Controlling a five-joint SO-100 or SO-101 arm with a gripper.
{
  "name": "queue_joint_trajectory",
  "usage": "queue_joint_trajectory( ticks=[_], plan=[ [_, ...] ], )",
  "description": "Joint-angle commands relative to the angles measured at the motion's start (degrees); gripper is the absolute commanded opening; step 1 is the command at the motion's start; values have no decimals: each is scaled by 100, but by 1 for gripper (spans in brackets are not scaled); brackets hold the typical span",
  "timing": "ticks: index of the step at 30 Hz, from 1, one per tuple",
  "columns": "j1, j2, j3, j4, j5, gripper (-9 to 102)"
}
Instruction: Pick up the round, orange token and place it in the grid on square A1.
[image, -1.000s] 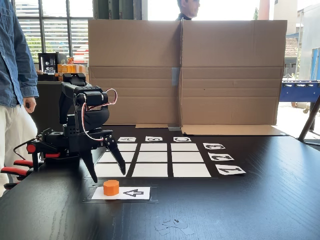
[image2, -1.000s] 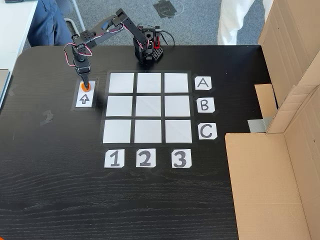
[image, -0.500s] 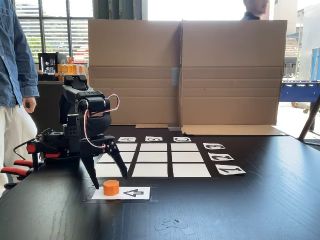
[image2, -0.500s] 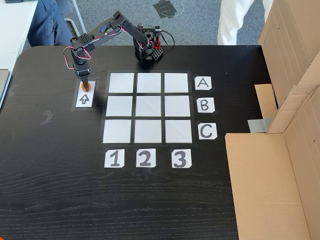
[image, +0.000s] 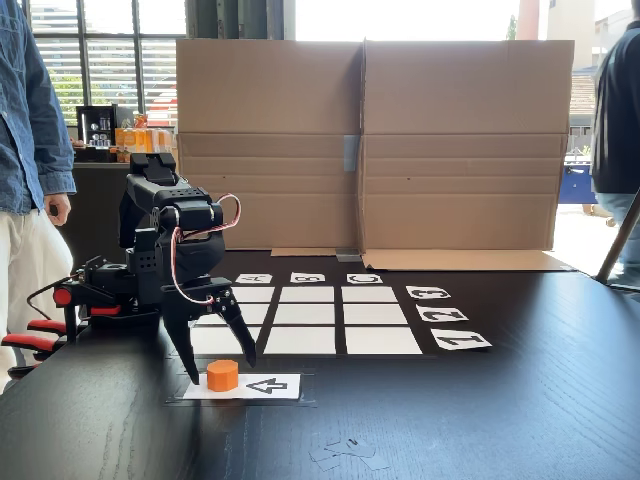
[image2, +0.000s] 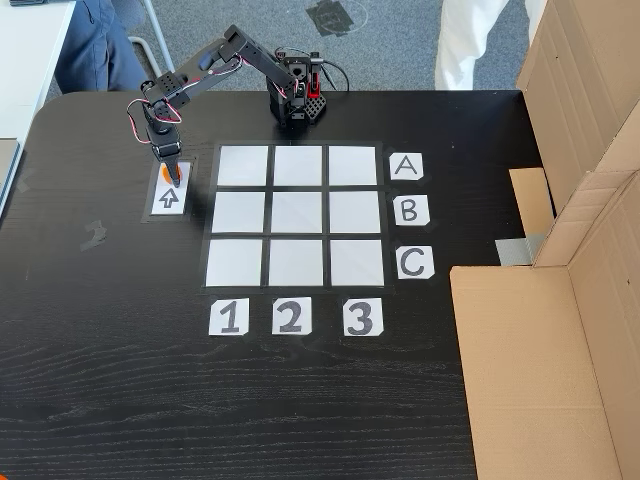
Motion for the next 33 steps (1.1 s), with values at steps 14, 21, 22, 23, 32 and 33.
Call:
queue_joint_trajectory(
  ticks=[14,21,22,23,32,33],
  plan=[
    [-97,-9,-220,9,9,28],
    [-97,-26,-220,-35,35,18],
    [-97,-35,-220,-35,26,16],
    [-97,-35,-220,-35,26,15],
    [-88,-9,-229,-35,9,7],
    [-79,18,-237,-18,9,7]
  ],
)
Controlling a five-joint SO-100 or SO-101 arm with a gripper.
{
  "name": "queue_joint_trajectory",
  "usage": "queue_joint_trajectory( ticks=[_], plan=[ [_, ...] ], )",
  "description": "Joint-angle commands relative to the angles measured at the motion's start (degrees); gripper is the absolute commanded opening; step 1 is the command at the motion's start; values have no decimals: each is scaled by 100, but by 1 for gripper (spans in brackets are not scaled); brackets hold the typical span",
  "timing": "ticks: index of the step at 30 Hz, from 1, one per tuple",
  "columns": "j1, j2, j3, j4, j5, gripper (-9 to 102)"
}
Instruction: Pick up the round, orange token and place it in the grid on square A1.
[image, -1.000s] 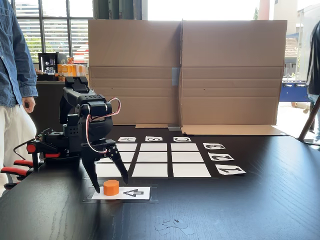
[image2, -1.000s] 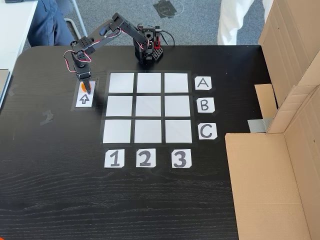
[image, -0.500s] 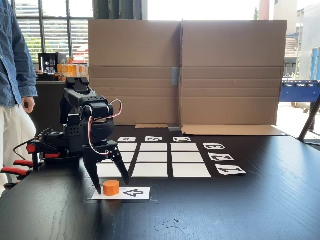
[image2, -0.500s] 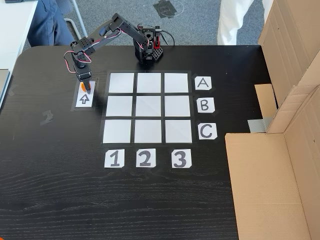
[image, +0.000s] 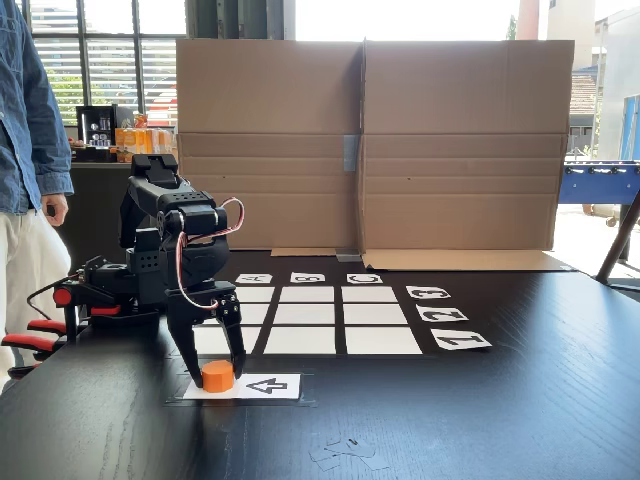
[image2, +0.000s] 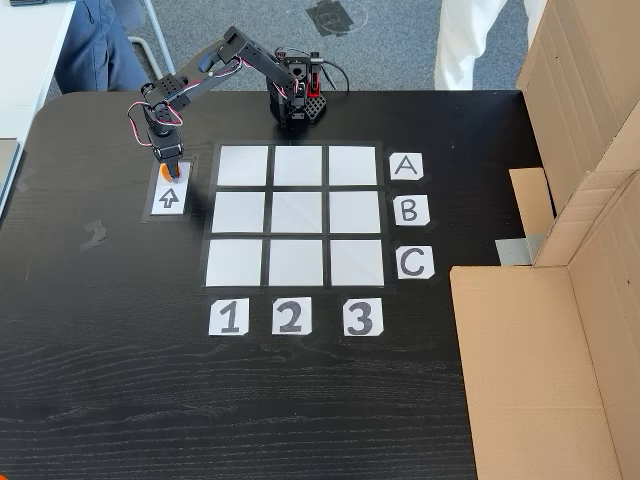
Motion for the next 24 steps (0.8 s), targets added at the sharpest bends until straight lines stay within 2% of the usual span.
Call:
queue_joint_trajectory(
  ticks=[1,14,24],
  plan=[
    [-35,141,-202,26,9,7],
    [79,1494,-158,923,-158,7],
    [246,2892,439,976,-281,7]
  ],
)
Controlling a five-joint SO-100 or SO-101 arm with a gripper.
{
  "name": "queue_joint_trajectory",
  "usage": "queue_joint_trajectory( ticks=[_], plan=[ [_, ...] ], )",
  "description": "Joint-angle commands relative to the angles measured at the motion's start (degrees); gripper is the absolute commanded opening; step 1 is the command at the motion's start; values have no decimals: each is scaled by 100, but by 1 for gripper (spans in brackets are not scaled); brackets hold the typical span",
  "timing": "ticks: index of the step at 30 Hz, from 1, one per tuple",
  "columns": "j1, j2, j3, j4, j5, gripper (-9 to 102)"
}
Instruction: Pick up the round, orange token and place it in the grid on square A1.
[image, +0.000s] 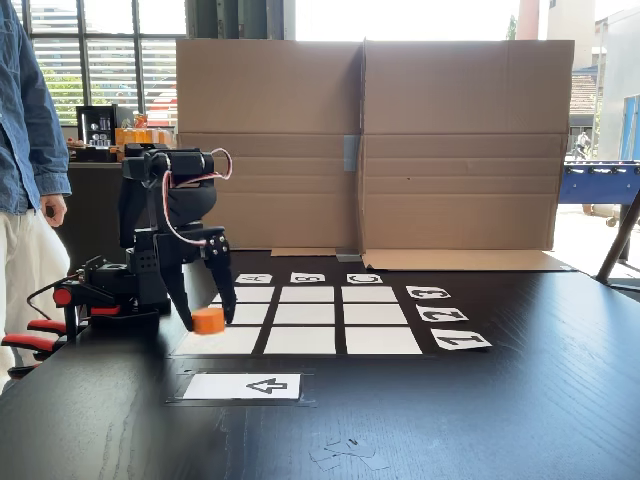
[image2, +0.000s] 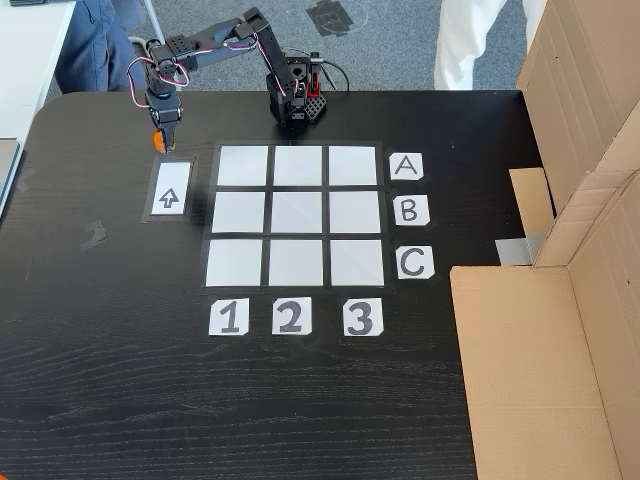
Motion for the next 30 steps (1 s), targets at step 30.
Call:
queue_joint_trajectory(
  ticks=[30],
  plan=[
    [-888,6319,5467,-44,-105,7]
  ],
)
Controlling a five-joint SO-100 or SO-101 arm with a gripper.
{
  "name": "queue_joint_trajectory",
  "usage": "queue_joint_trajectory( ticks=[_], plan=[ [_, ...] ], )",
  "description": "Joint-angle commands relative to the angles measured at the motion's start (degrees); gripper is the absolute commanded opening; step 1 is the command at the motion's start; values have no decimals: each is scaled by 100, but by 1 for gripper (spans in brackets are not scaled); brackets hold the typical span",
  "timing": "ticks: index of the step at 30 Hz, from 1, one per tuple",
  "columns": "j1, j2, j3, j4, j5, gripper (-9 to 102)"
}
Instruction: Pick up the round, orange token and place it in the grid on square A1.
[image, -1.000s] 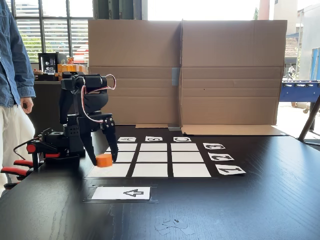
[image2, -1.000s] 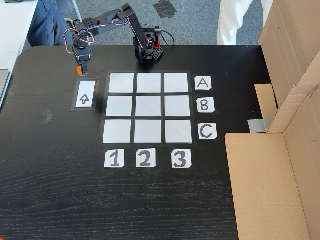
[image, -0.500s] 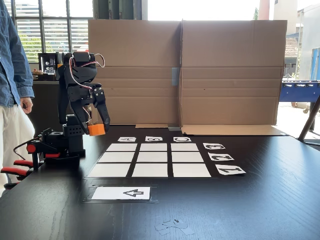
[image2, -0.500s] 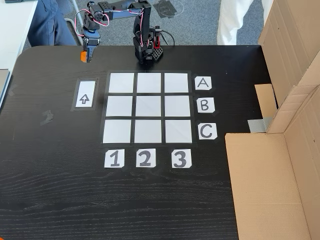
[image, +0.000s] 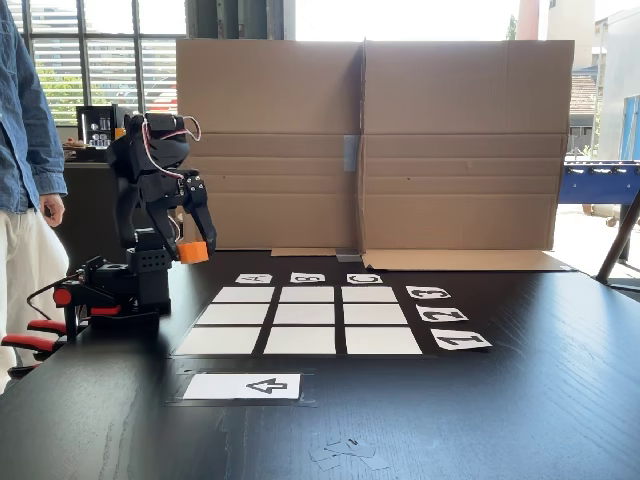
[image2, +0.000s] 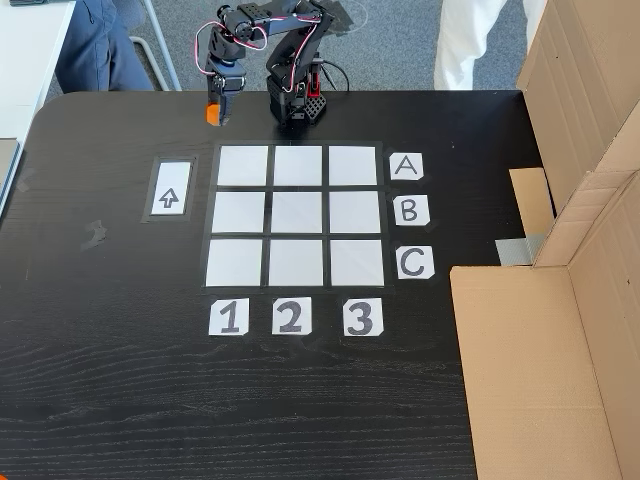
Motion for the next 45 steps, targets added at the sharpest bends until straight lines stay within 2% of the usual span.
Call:
queue_joint_trajectory(
  ticks=[1,9,17,33,45],
  plan=[
    [-176,501,439,-53,-53,7],
    [-492,475,1283,-211,-62,7],
    [-835,-246,1767,-800,-62,6],
    [-905,-1951,1696,-1872,-62,6],
    [-914,-2566,1591,-2487,-62,6]
  ],
)
